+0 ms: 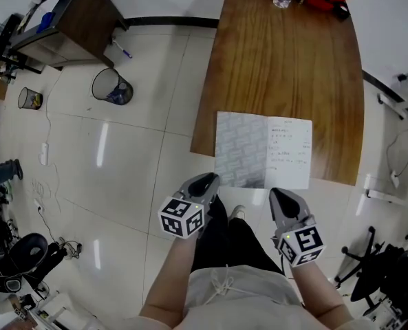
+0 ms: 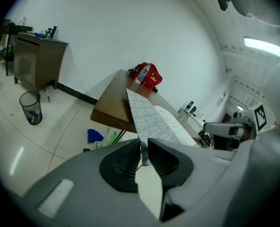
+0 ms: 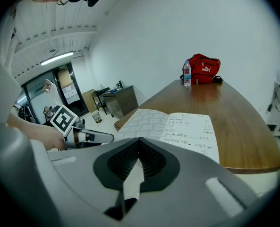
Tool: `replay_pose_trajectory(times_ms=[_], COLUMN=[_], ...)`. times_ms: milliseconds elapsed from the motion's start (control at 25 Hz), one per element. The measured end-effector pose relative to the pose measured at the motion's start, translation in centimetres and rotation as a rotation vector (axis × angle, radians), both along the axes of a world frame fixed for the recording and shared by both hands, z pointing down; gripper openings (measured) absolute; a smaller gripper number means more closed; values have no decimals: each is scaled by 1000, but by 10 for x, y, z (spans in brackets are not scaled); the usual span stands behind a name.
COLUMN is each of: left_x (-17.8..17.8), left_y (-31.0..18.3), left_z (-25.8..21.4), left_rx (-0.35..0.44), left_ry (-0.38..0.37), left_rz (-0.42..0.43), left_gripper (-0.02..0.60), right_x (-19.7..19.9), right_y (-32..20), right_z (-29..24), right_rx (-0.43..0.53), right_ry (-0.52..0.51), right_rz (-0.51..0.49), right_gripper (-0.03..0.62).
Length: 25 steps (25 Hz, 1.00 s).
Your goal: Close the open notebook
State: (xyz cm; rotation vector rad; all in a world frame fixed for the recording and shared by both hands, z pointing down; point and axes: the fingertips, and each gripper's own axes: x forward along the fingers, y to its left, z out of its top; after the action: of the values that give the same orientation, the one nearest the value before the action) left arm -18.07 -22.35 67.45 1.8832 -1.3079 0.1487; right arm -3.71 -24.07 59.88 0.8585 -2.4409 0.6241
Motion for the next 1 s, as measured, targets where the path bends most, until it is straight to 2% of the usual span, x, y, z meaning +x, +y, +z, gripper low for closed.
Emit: replay_pose_trajectory(times_ms=[240,400,640,880,1000], left_x=[-4,4,54,117,155], left_y=[-5,-12,-30,-42,-44], left_z=[-39,-76,-129,-142,-136], left_rx=[56,122,236,269,272], left_ry=[-30,-70,-158,-137,-163], left_rz=[2,58,198,299,364], left_gripper=[32,26,26,28,40], right_x=[9,16,61,115,137], right_y=[-3,-5,-5,-1,2], right_z=[-21,-41,-63,-68,-66], right_rx=[38,86,137,144,137], right_ry=[-23,-48,-43,-34,-33], right_rz=[33,73,133,230,274], right_gripper=[8,8,8,8,8])
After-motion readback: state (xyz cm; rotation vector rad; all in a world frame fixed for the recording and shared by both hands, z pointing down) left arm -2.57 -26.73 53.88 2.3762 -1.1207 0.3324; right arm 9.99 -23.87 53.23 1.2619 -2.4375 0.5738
